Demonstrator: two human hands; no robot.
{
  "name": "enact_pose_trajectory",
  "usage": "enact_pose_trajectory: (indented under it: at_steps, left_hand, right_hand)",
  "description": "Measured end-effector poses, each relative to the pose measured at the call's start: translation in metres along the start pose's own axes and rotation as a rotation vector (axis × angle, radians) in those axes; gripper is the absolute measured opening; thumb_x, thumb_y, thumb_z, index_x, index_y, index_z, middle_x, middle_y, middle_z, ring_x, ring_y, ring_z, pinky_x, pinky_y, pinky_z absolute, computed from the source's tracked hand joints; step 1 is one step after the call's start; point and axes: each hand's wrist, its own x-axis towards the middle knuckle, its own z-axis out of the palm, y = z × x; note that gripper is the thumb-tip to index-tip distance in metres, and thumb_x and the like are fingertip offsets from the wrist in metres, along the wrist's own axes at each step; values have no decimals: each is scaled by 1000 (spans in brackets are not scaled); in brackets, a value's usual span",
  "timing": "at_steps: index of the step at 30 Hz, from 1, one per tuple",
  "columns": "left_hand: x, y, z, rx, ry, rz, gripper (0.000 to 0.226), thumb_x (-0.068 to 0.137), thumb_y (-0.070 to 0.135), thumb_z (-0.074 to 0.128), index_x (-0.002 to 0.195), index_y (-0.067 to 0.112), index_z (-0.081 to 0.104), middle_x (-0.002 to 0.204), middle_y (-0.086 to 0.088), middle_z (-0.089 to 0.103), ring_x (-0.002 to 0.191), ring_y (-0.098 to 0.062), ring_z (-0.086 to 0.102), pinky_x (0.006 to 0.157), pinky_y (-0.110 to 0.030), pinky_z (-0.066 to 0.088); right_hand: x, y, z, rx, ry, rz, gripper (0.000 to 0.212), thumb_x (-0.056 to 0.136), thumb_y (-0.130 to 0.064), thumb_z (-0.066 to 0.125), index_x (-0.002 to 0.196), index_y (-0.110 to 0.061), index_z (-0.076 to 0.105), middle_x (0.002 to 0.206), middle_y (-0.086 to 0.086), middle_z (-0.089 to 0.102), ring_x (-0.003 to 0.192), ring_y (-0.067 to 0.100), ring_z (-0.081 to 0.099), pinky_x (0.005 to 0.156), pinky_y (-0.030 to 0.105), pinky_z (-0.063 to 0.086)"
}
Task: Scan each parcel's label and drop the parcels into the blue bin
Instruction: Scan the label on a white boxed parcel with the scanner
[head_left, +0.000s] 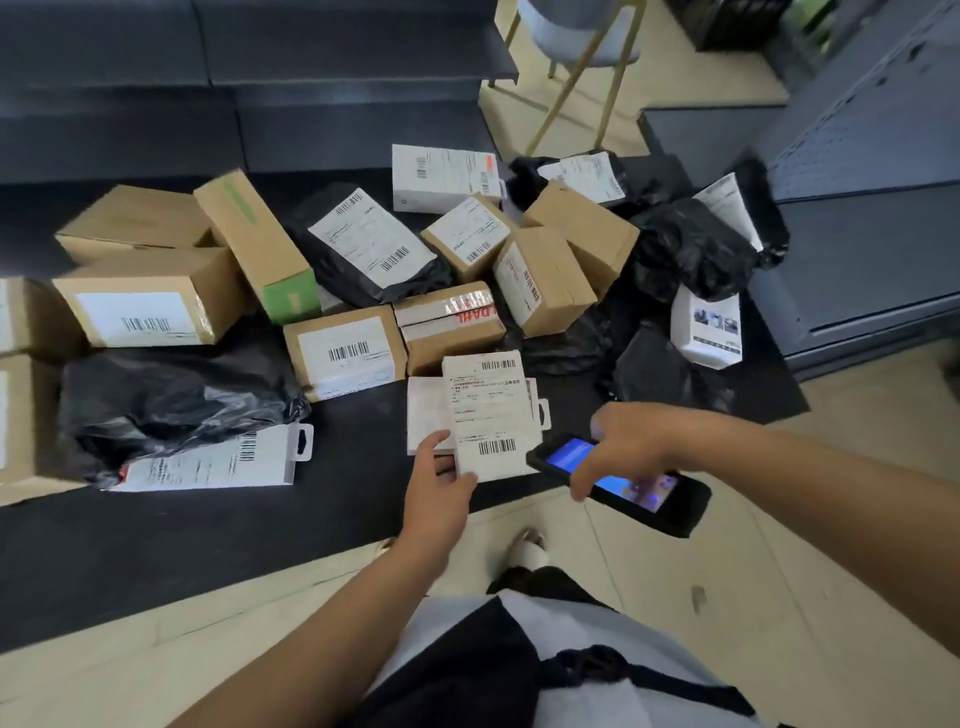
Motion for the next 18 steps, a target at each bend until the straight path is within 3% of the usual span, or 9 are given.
enact_pose_trajectory:
  at_steps: [4, 10, 15, 18]
  left_hand:
    - [4, -2, -6, -3, -44, 0, 58, 95, 0, 60, 140, 32, 43, 129, 2, 62, 102, 1, 59, 67, -15, 46]
    - [5, 1, -12, 2, -68, 7, 59, 95, -1, 59, 143, 28, 40, 129, 1, 67, 105, -2, 63, 64, -11, 49]
    - [7, 6, -12, 35, -77, 5, 58, 98, 2, 58, 146, 28, 39, 111, 20, 60, 91, 2, 55, 56, -10, 45]
    - [8, 2, -13, 37, -91, 3, 60, 97, 1, 59, 147, 29, 40, 129, 8, 64, 94, 3, 58, 61, -13, 45]
  right_hand:
    - [-10, -11, 11, -26, -2, 26, 52, 67, -54, 86, 76, -17, 50, 64, -2, 52, 54, 18, 47, 52, 28, 34]
    - [-19, -22, 12, -1, 5, 72, 50, 67, -52, 86, 75, -16, 51, 66, 0, 51, 56, 20, 46, 54, 29, 34]
    - [-21, -24, 22, -56, 17, 91, 49, 66, -56, 82, 76, -19, 52, 62, -2, 56, 57, 19, 53, 52, 27, 36]
    - [-25, -25, 24, -69, 35, 102, 49, 69, -57, 82, 72, -21, 48, 64, -4, 51, 57, 18, 46, 55, 29, 34]
